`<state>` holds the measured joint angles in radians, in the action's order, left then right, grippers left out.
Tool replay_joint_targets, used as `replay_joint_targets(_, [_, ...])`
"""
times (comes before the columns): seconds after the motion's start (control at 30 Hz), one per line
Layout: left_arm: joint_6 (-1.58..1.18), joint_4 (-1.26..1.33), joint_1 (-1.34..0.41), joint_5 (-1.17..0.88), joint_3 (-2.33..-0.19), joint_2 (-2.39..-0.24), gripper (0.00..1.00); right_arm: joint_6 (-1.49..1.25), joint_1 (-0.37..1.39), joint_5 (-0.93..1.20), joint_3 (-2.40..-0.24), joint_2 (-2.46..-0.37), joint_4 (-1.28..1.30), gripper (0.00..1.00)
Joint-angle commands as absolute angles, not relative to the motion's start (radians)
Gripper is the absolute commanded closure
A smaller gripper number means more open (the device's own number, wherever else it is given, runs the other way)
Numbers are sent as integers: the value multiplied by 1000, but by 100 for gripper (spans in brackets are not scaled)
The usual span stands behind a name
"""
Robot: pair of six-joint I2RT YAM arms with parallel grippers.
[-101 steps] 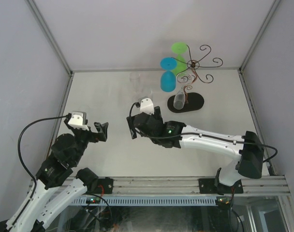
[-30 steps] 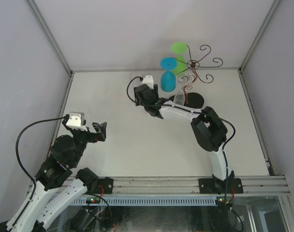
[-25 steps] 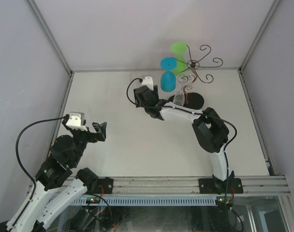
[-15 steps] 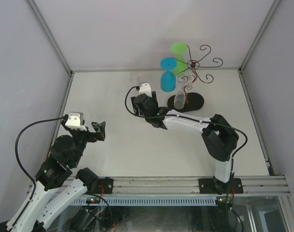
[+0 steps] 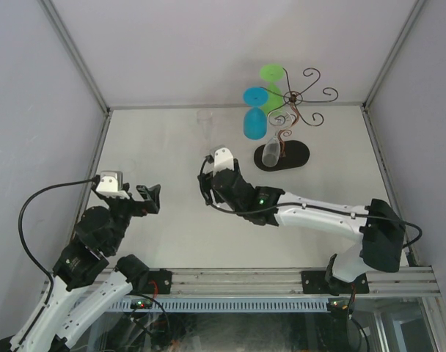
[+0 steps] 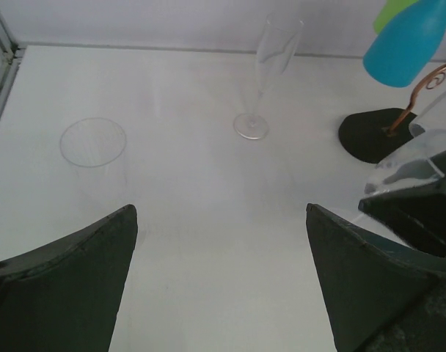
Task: Place the wine glass upside down on the wine glass rack
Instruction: Pick up the wine glass at the center of the board.
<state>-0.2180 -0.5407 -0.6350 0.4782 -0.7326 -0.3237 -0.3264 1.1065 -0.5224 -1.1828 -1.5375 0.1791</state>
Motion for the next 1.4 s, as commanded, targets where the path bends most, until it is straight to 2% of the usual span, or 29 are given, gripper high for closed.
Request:
replay_joint_targets(0.0, [-301,-516,-629,389,-739,-321,0,-371,1191,-586,-1150,-1446,175,73])
replay_joint_targets(0.23, [-413,-541,-630,246,-784,-373,0,-470,1287,-676,-1106,-1342,239,76])
replay_joint_targets(0.47, [-494,-392,-679,137,-694,-428,0,-518,1314,-697,-1003,-1177,267,90])
replay_joint_targets(0.6, [-520,-314,-817,222,-673,-488,1,-539,1322,-707,-925,-1070,249,100])
replay_joint_targets(0.73, [-551,-222,-908,242,-643,-546,3,-551,1322,-734,-874,-996,227,100])
replay_joint_targets(1.0, [-658,-46,-967,203,-560,-624,6,-497,1322,-781,-818,-897,114,100])
replay_joint_targets(1.37, [-741,94,-971,133,-506,-711,23,-496,1322,-775,-736,-774,-49,100])
